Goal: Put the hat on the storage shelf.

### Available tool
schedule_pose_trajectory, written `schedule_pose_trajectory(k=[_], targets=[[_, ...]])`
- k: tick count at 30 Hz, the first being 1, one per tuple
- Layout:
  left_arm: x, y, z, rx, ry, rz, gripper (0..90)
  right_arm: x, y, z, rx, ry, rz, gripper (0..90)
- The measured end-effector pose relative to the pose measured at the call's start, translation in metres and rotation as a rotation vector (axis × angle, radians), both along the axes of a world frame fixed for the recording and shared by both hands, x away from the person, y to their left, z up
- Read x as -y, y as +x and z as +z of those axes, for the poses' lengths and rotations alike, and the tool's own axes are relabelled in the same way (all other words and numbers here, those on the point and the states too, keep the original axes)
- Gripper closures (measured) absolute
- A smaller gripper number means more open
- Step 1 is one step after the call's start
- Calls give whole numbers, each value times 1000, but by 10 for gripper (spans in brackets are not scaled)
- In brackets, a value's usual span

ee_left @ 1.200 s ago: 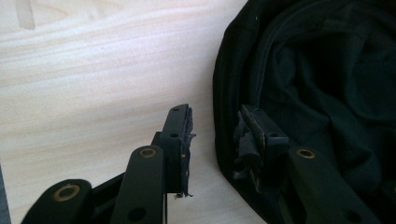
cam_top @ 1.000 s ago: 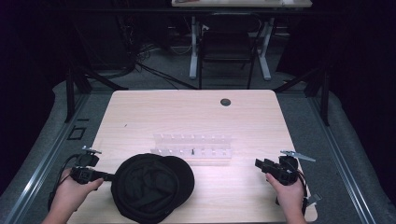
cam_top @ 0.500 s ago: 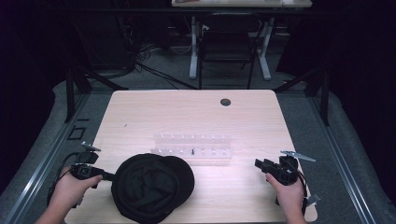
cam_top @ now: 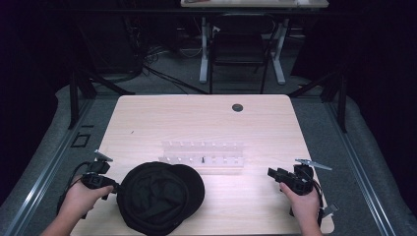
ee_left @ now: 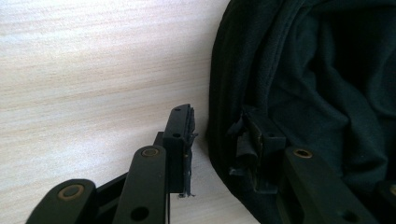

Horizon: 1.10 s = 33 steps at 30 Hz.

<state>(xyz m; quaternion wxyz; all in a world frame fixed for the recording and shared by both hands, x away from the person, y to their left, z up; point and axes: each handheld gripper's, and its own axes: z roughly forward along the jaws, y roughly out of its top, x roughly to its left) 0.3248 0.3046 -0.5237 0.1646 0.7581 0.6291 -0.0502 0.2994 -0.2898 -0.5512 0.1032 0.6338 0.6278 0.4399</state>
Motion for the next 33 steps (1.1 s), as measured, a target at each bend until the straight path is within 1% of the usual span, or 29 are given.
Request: schedule_pose_trajectory(k=[3,5,6,8,10,12,15,17,20,22,23,24,25,27,28,29,30,32,33], targets=[[1,0,-2,-2,1,4,663,0,0,0,2,4,1,513],[2,0,-4,-13,0,7,672,0,0,0,2,3,2,512],[1,0,-5,-16,-12,11,681,0,0,0,2,3,3,510],[1,0,-6,-32,-21,21,697,0,0,0,2,4,3,508],[1,0,-6,-40,-17,15,697,0,0,0,1,6,2,505],[2,0,-6,-57,-16,17,696,0,0,0,0,7,0,503],[2,0,-5,-61,-13,13,692,0,0,0,0,12,-1,501],[2,-1,-7,-77,-18,15,688,0,0,-1,0,14,-3,499],[2,-1,-8,-85,-17,19,680,0,0,-1,-1,16,-3,499],[2,-3,-4,-94,-13,18,657,0,0,-1,-1,17,-2,498],[2,-3,-4,-94,-13,18,650,0,0,-1,-1,17,-2,498],[1,-5,-3,-86,-21,29,646,0,0,-1,0,19,-1,497],[1,-6,-3,-87,-16,23,645,0,0,-1,2,24,-4,497],[2,-8,-3,-87,-15,29,640,1,0,-1,0,22,-6,497],[2,-11,-3,-88,-15,24,638,2,0,0,-10,11,-4,497],[1,-12,-4,-87,-19,29,635,1,0,-1,0,30,-10,497],[1,-12,-5,-83,-29,37,634,1,0,-1,-1,27,-6,497],[0,-12,-6,-84,-31,30,636,1,0,-1,1,26,-5,497],[1,-13,-7,-78,-36,36,641,0,0,-1,1,28,-6,496]])
